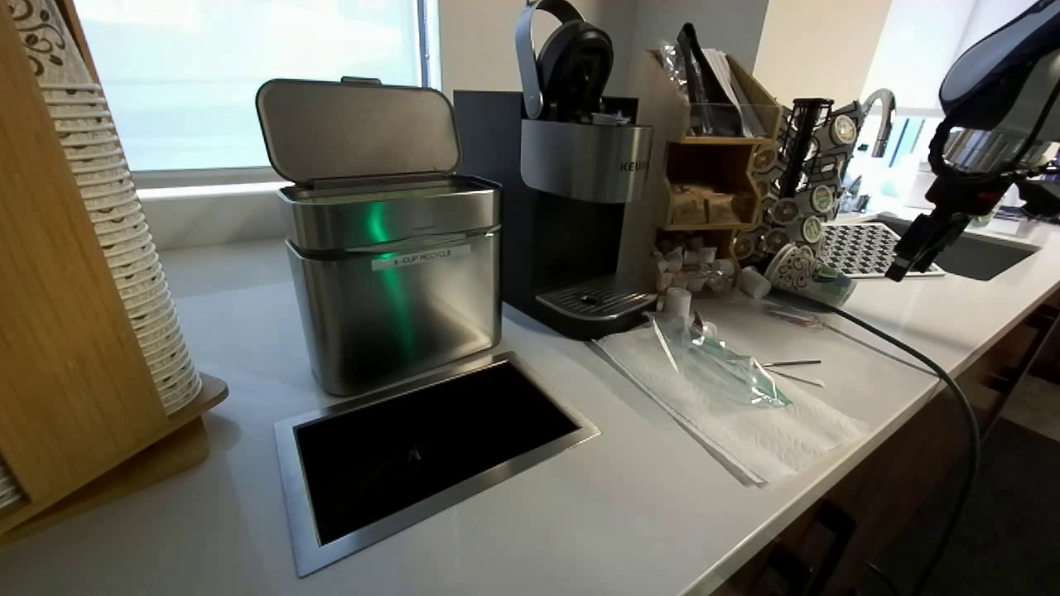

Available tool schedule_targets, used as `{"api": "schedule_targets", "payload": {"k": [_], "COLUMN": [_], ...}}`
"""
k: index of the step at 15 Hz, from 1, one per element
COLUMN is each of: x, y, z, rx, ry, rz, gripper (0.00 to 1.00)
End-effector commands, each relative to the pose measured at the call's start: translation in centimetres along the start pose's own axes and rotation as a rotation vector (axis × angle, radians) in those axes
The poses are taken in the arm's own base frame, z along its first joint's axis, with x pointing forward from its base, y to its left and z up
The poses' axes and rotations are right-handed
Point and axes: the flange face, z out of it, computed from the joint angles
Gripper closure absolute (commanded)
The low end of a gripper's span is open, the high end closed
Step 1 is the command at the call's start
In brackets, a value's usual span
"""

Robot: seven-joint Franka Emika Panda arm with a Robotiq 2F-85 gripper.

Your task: Place the cups upside down on the table

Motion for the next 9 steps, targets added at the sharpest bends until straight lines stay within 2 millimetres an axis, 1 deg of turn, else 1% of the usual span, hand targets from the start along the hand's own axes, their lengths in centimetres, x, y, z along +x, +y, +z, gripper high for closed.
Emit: {"api": "schedule_targets", "payload": {"k": [1, 3, 6, 9], "x": [1.6, 2.6, 3.9, 4.8], "y": [1.0, 0.7, 0.5, 0.4], "z": [1.7, 2.4, 4.1, 5.5], "rx": [-0.002, -0.011, -0.024, -0.038], "ry": [0.004, 0.001, 0.009, 0.025], "rz": [-0.063, -0.09, -0.087, -0.08], "gripper": [0.0, 0.0, 0.0, 0.0]}}
